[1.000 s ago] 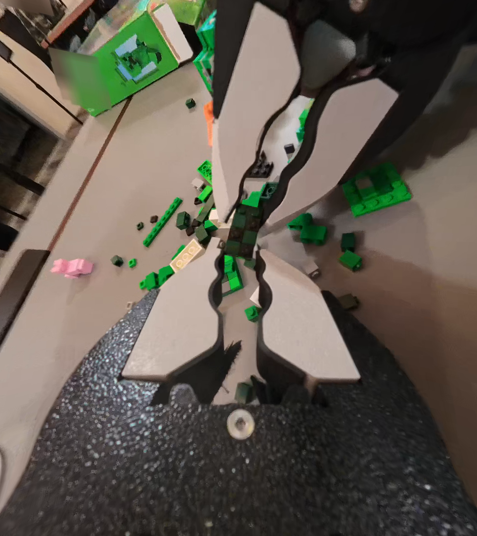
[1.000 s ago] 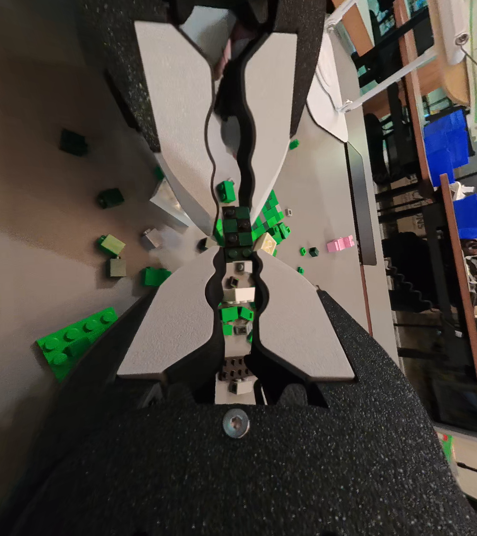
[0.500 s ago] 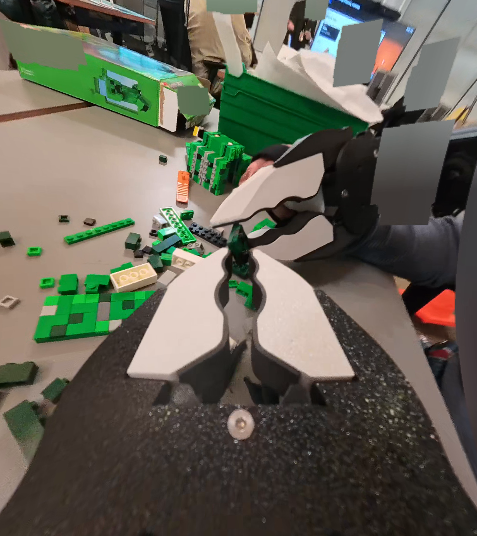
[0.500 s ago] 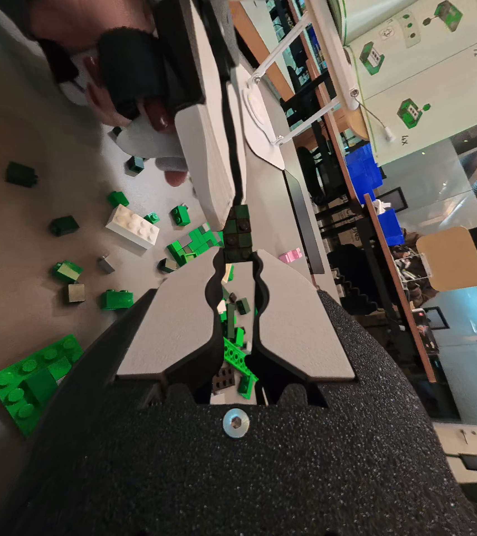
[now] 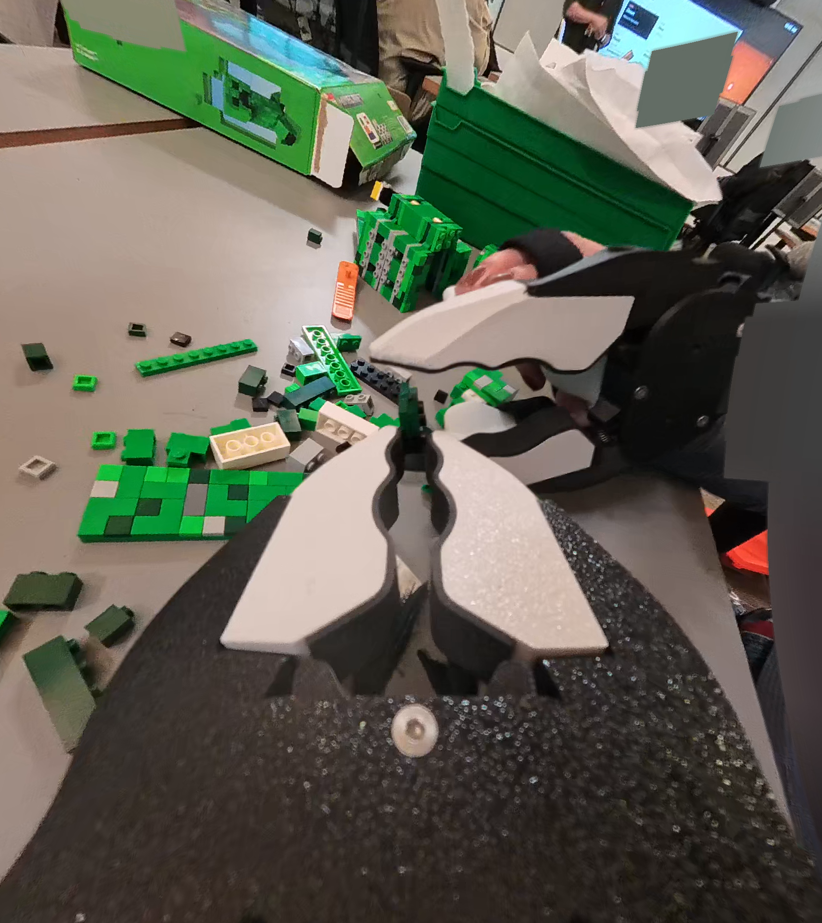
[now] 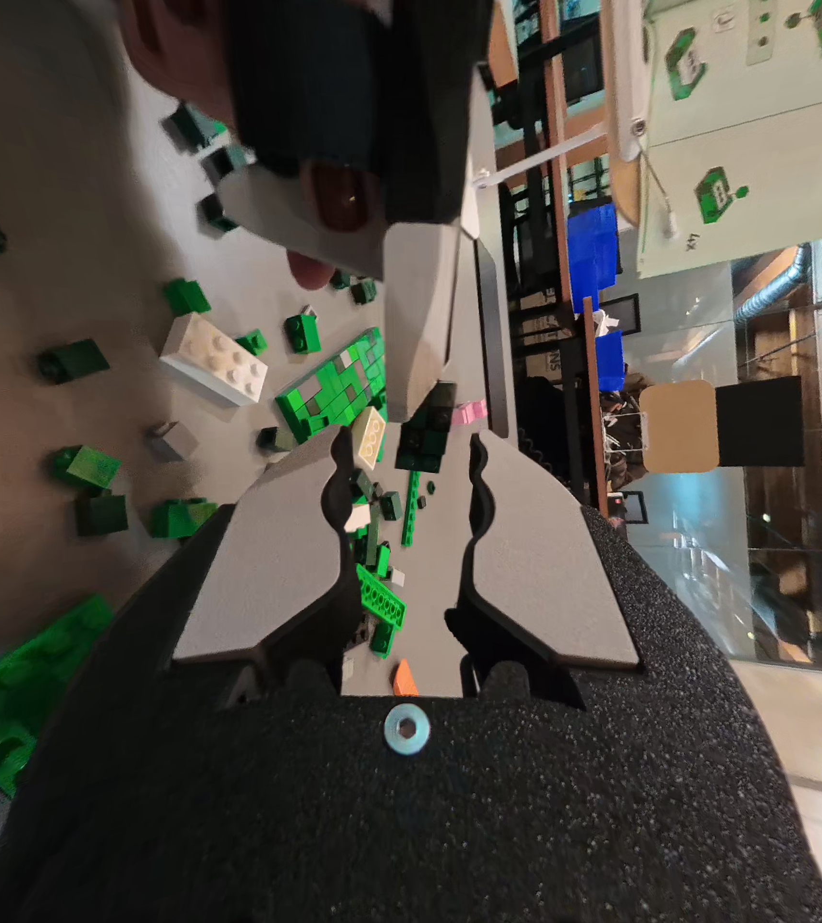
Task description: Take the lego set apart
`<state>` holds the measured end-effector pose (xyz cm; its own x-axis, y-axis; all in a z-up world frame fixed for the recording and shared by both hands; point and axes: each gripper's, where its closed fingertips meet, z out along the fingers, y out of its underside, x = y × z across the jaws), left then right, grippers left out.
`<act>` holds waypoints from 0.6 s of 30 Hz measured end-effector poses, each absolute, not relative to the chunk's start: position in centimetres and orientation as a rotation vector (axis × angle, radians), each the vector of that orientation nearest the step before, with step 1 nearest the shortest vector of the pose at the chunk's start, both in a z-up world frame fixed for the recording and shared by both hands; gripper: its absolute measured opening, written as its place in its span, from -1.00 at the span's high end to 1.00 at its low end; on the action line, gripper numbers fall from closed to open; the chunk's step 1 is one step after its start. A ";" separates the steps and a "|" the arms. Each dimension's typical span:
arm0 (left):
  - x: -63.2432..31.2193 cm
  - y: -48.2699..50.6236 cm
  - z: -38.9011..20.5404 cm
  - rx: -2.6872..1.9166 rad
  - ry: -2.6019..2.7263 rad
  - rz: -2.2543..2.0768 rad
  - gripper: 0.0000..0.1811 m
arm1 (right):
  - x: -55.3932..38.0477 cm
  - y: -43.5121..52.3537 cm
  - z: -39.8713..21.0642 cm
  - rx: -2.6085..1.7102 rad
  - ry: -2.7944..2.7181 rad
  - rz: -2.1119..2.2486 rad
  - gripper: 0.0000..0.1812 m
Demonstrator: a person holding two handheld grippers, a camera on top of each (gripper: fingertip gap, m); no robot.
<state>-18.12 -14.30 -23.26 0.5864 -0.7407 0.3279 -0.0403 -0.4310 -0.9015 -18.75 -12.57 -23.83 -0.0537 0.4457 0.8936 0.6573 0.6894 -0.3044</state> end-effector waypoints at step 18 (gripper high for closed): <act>-17.6 -14.9 -23.5 -1.877 0.667 -0.965 0.92 | -18.8 -13.6 -24.1 -0.897 -1.719 -0.115 0.80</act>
